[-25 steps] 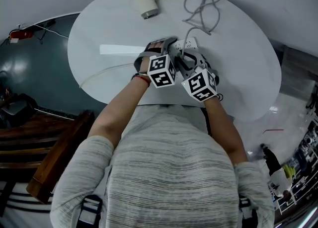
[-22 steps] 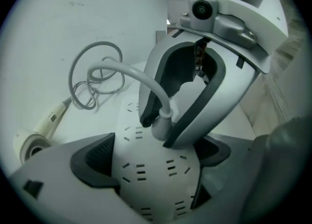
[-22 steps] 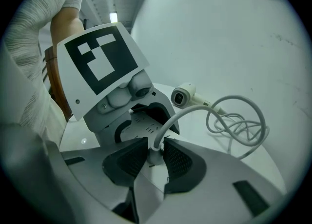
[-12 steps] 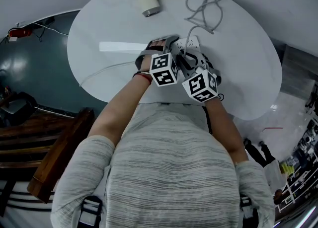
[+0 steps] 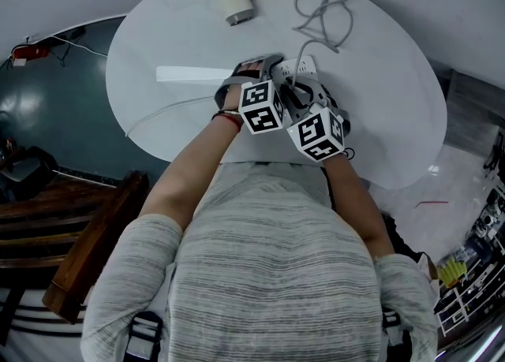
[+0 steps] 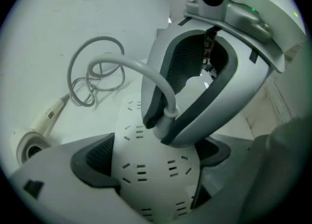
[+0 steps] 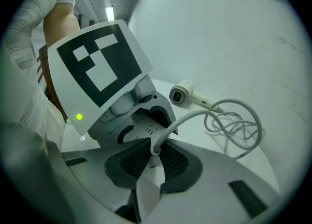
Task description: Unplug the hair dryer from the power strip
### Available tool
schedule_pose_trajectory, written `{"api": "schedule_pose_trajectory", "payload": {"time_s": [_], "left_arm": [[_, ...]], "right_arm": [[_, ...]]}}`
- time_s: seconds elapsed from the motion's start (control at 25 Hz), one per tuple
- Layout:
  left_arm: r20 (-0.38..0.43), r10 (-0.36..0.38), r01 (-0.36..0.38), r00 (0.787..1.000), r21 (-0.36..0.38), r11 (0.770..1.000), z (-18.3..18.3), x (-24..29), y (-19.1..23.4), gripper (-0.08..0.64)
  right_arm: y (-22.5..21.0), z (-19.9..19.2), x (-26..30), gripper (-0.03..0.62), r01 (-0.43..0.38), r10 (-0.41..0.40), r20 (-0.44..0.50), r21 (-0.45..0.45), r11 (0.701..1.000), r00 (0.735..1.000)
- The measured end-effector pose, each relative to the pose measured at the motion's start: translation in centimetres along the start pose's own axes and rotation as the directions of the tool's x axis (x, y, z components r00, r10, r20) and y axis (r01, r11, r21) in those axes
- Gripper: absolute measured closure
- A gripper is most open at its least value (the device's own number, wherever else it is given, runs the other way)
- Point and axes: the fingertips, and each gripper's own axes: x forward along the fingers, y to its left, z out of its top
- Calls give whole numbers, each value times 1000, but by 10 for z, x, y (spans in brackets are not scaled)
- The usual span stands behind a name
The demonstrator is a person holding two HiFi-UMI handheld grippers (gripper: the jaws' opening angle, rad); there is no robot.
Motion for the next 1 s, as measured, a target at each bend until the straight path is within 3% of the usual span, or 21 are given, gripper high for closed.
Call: {"api": "schedule_pose_trajectory", "payload": {"time_s": [0.16, 0.4, 0.72, 1.0], "left_arm": [[-8, -10, 9, 1000, -5, 1000, 0, 0, 0, 69], [-4, -9, 9, 1000, -3, 1000, 0, 0, 0, 69], [2, -4, 4, 1000, 13, 1000, 2, 0, -2, 71], [0, -5, 5, 1000, 8, 1000, 1, 1, 0, 69]], "right_arm": [[0, 0, -2, 523, 8, -8, -18, 8, 1000, 1000], [-2, 3, 2, 529, -54, 57, -84, 32, 998, 995], [1, -1, -4, 531, 18, -15, -79, 39, 999, 997], [-2, 3, -1, 532, -38, 41, -108, 29, 999, 993]]}}
